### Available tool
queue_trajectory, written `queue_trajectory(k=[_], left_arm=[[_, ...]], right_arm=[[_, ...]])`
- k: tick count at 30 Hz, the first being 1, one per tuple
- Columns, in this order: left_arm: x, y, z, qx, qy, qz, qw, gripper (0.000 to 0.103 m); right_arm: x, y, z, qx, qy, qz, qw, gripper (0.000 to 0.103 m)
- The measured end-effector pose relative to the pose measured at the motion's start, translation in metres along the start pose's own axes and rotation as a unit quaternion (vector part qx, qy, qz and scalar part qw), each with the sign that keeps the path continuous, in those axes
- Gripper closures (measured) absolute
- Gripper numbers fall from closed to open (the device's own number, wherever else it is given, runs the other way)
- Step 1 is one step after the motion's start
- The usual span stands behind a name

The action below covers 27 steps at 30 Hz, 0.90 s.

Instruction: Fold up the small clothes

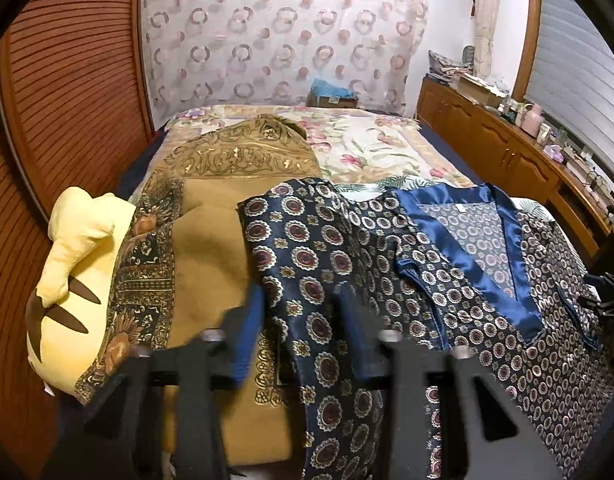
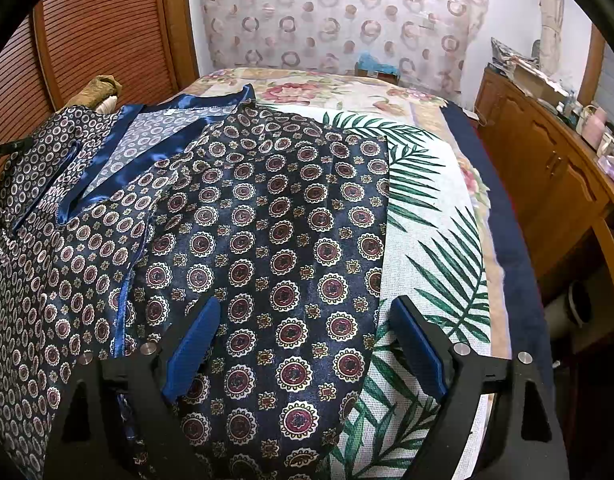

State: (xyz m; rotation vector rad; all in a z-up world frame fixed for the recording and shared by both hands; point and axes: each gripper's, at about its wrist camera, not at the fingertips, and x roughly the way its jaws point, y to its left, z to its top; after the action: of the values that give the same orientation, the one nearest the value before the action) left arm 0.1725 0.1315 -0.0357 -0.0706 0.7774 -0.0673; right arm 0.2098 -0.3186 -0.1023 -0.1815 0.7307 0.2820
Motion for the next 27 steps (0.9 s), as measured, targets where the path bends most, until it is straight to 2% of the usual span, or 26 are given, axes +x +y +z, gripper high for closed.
queue_trajectory(k=[1,2,3,13,19,22,23,24,25,27], left_arm=[[-0.002,-0.001,0.000,0.001,-0.003,-0.002,1.0000,0.085],[-0.004,-0.003,-0.001,0.003,-0.007,-0.007,0.9999,0.094],[-0.007,-0.006,-0.002,0.007,-0.009,-0.013,0.9998,0.096],[-0.015,-0.047,-0.011,0.071,-0.017,-0.008,0.9973,0.098],[-0.016,-0.054,-0.013,0.074,-0.019,-0.014,0.9970,0.098],[-0.018,-0.056,-0.015,0.076,-0.019,-0.017,0.9968,0.098],[-0.019,-0.057,-0.015,0.075,-0.020,-0.018,0.9968,0.098],[-0.021,-0.058,-0.017,0.075,-0.022,-0.022,0.9967,0.098],[-0.023,-0.059,-0.017,0.075,-0.025,-0.024,0.9966,0.099],[-0.032,-0.062,-0.021,0.074,-0.035,-0.029,0.9962,0.099]], right_arm=[[0.000,0.000,0.000,0.000,0.000,0.000,1.000,0.015],[0.000,0.000,0.000,0.000,0.000,0.000,1.000,0.015],[0.000,0.000,0.000,0.000,0.000,0.000,1.000,0.015],[0.005,-0.029,0.019,0.044,0.003,-0.011,0.999,0.015],[0.023,-0.050,0.041,0.062,0.015,-0.012,0.998,0.026],[0.032,-0.049,0.050,0.053,0.016,-0.015,0.998,0.036],[0.033,-0.046,0.052,0.046,0.014,-0.016,0.999,0.043],[0.034,-0.042,0.054,0.039,0.012,-0.012,0.999,0.056],[0.035,-0.036,0.055,0.034,0.011,-0.003,0.999,0.063],[0.034,-0.026,0.055,0.016,0.011,0.005,1.000,0.085]])
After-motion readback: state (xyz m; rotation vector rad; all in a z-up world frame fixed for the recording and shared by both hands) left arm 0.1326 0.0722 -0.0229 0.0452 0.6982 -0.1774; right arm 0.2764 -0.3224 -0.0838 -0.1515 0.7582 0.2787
